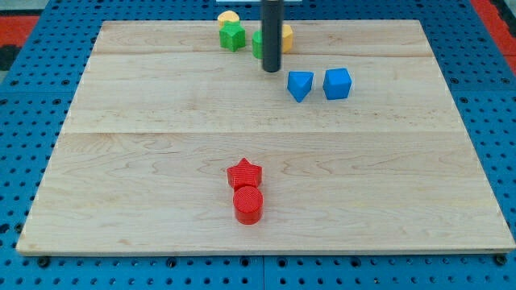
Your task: Place your arm at the left side of the blue triangle
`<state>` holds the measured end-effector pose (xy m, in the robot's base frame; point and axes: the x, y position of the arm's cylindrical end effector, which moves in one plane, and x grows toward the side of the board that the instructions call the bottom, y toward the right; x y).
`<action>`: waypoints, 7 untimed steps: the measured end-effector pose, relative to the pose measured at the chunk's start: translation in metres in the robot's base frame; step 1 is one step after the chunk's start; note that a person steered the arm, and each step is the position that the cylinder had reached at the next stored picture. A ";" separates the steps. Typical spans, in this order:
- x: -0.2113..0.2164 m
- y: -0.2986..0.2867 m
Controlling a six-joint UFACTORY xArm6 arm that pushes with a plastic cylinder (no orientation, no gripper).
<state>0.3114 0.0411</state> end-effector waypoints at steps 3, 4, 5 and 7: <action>0.031 0.111; 0.011 0.122; 0.020 0.092; 0.015 0.058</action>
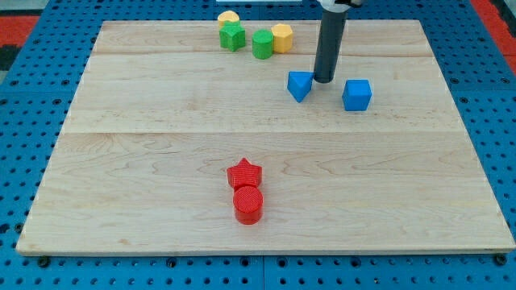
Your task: Place your arm at the left side of the blue triangle
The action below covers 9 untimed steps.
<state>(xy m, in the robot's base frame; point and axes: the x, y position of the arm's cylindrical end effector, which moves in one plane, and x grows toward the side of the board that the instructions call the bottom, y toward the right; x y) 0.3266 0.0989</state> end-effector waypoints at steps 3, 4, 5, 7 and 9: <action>-0.003 -0.119; 0.020 -0.118; 0.021 -0.118; 0.048 -0.092; 0.077 -0.014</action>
